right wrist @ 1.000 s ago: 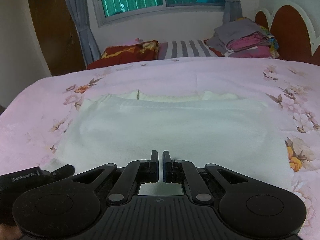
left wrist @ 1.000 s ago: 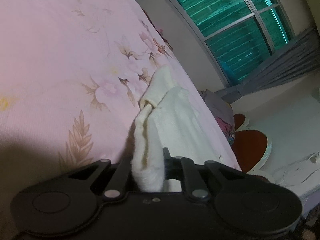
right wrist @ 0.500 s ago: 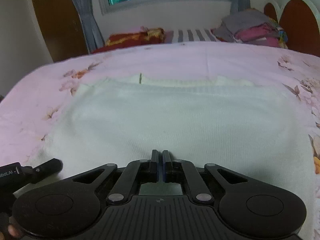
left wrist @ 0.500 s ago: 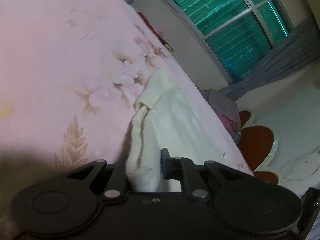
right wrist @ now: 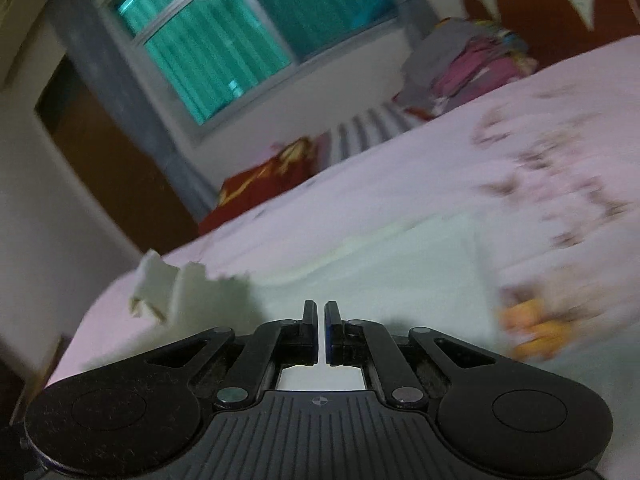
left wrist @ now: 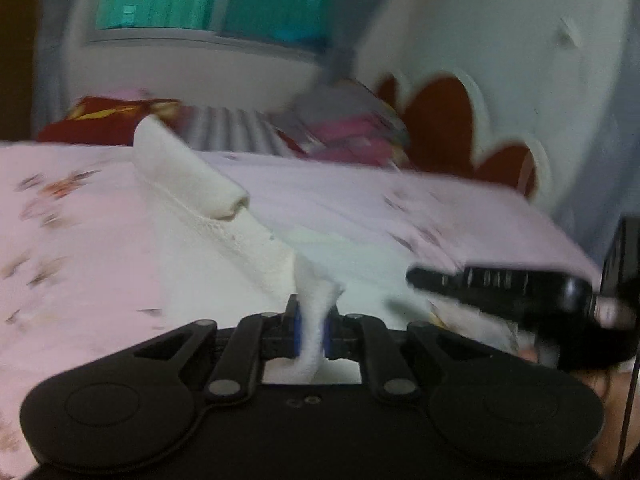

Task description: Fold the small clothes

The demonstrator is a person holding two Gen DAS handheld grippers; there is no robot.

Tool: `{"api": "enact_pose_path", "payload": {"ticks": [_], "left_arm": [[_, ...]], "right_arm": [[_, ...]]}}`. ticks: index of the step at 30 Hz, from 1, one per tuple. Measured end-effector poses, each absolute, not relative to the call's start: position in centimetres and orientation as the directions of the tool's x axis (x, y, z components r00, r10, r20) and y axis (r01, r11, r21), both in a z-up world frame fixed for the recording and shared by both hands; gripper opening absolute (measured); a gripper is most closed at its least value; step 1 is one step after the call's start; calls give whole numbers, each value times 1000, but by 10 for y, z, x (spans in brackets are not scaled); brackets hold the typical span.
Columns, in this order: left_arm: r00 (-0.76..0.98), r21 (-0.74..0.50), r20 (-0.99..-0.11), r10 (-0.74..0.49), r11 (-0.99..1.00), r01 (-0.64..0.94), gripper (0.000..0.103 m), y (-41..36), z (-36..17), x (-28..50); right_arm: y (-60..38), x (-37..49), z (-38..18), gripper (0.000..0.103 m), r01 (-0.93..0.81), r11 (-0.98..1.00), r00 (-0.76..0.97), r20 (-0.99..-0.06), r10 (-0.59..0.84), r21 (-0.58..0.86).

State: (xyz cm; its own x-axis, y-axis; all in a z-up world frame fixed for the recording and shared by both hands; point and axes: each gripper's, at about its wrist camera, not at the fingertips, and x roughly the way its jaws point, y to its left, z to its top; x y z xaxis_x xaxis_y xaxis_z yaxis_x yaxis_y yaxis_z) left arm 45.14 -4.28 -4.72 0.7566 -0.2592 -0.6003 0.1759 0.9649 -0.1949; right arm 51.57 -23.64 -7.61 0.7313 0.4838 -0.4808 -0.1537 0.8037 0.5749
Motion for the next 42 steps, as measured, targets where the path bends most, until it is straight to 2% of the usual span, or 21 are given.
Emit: {"api": "enact_pose_path", "payload": {"ticks": [3,4,5,6,7,8,9,11,12,14,18,25,35,42], "left_arm": [[711,-179,-637,-300,954,241,10,-89,-55,458],[692,-186,-649,-318,947,260,21,-102,-61,460],[658,-203,-670,-344,937,283,37,-116,-67,463],[636,-220,-682,-361,930,293,37,-122,-70,464],[633,-253,-669,-390,920,300,34,-122,-69,461],[641,-285,-647,-413,911,299,33,-116,-67,457],[653,-318,-625,-427,904,286,32,-105,-64,455],[705,-328,-602,-375,921,209,31,-74,-57,456],[732,-321,-594,-333,933,164,29,-57,-56,457],[759,-313,-599,-255,947,71,30,-23,-56,462],[757,-341,-626,-189,939,-48,30,21,-70,474],[753,-424,-627,-198,898,-116,28,51,-97,484],[704,-489,-643,-302,869,-75,28,79,-115,519],[682,-480,-649,-339,877,-21,23,84,-118,525]], "right_arm": [[-289,513,-75,2,-98,787,755,-470,458,609],[-302,515,-74,2,-87,779,758,-467,456,621],[-316,514,-75,3,-80,774,758,-466,456,629],[-329,514,-75,12,-72,770,753,-471,459,634],[-339,514,-76,31,-50,771,752,-485,448,635],[-347,512,-75,73,-42,774,757,-485,437,631],[-352,507,-73,79,-63,775,776,-457,434,629],[-358,503,-69,76,-107,758,762,-436,478,643],[-356,504,-69,63,-125,742,748,-429,506,658],[-342,509,-70,55,-175,710,700,-421,577,682],[-296,524,-73,55,-261,690,620,-431,656,675],[-232,561,-85,55,-324,710,534,-498,683,625],[-190,607,-110,55,-318,726,432,-588,684,611],[-179,610,-116,55,-306,758,447,-616,649,576]]}}
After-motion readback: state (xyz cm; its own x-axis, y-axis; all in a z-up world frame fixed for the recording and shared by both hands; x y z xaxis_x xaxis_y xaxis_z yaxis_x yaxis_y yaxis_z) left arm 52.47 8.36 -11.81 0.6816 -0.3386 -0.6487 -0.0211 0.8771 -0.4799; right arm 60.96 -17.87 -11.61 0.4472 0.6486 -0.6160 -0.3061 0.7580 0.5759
